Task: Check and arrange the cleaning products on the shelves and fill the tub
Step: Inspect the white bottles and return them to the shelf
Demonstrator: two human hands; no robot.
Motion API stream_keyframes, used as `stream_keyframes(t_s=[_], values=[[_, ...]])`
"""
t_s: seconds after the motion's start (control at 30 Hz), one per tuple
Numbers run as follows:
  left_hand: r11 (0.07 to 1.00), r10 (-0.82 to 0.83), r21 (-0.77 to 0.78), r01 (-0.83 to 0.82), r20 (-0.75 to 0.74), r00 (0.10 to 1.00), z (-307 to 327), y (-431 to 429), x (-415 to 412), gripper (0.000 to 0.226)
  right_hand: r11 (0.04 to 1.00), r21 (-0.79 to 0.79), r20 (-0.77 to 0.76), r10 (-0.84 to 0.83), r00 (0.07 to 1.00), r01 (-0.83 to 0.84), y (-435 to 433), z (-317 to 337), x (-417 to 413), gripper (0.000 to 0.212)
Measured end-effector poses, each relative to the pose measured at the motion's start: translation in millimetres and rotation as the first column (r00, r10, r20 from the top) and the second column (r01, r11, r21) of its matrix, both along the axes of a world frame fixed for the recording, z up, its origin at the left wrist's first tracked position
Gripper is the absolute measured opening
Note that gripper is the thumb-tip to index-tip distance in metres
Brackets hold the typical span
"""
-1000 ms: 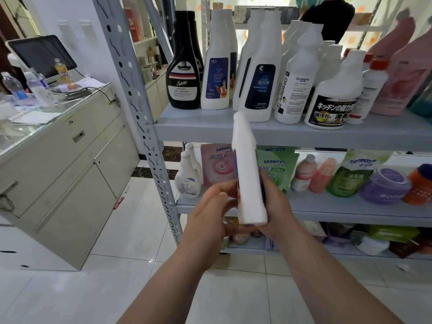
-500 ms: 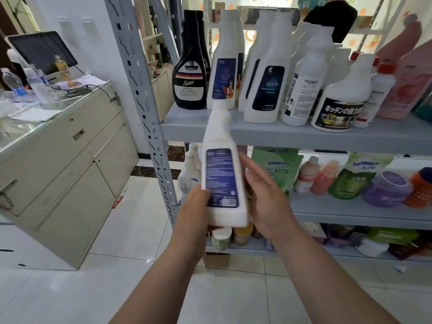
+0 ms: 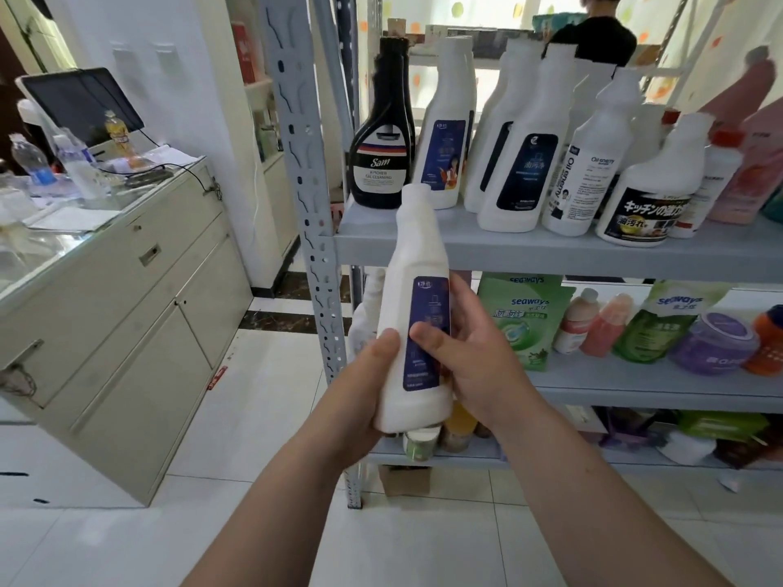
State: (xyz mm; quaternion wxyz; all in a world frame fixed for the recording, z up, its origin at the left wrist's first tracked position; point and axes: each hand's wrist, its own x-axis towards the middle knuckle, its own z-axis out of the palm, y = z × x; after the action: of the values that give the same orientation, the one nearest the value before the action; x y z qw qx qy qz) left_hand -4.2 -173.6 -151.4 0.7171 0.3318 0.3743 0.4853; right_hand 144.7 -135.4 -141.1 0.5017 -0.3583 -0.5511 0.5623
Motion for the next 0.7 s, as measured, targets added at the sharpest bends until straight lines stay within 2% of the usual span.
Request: stream_keyframes(t_s=[0.07, 0.13, 0.23, 0.3, 0.47, 0.6, 0.7], values=[[0.997, 0.03, 0.079, -0.023, -0.078, 0.997, 4.7, 0.7, -9.3, 0.069, 0.999, 0.043, -0.006, 0.001, 1.0, -0.001, -1.1, 5.8, -9.5, 0.073], [0.979, 0.064, 0.204, -0.018, -0.223, 0.973, 11.5, 1.7, -17.6, 0.071, 0.996, 0.087, -0.005, -0.005, 1.0, 0.005, -0.4, 12.2, -16.8, 0.069], [0.917, 0.225, 0.398, 0.008, -0.536, 0.814, 22.3, 8.7, -27.3, 0.056, 0.99, 0.125, -0.013, -0.057, 0.998, 0.059, 3.9, 23.9, -20.8, 0.064], [0.888, 0.312, 0.46, 0.016, -0.626, 0.714, 29.9, 17.5, -28.6, 0.046, 0.987, 0.141, -0.003, -0.08, 0.997, 0.08, 10.5, 31.0, -20.0, 0.062], [0.847, 0.42, 0.53, -0.048, -0.61, 0.672, 46.7, 50.5, -21.4, 0.031, 0.972, 0.213, 0.074, -0.122, 0.99, 0.103, 42.1, 53.3, -19.4, 0.064], [0.808, 0.526, 0.574, -0.133, -0.602, 0.601, 61.8, 90.4, -13.7, 0.036, 0.971, 0.224, 0.135, -0.118, 0.984, 0.085, 83.8, 70.7, -18.8, 0.061], [0.769, 0.592, 0.616, -0.171, -0.585, 0.554, 74.6, 121.7, -8.0, 0.035, 0.956, 0.27, 0.153, -0.16, 0.975, 0.115, 115.9, 79.2, -18.4, 0.05]])
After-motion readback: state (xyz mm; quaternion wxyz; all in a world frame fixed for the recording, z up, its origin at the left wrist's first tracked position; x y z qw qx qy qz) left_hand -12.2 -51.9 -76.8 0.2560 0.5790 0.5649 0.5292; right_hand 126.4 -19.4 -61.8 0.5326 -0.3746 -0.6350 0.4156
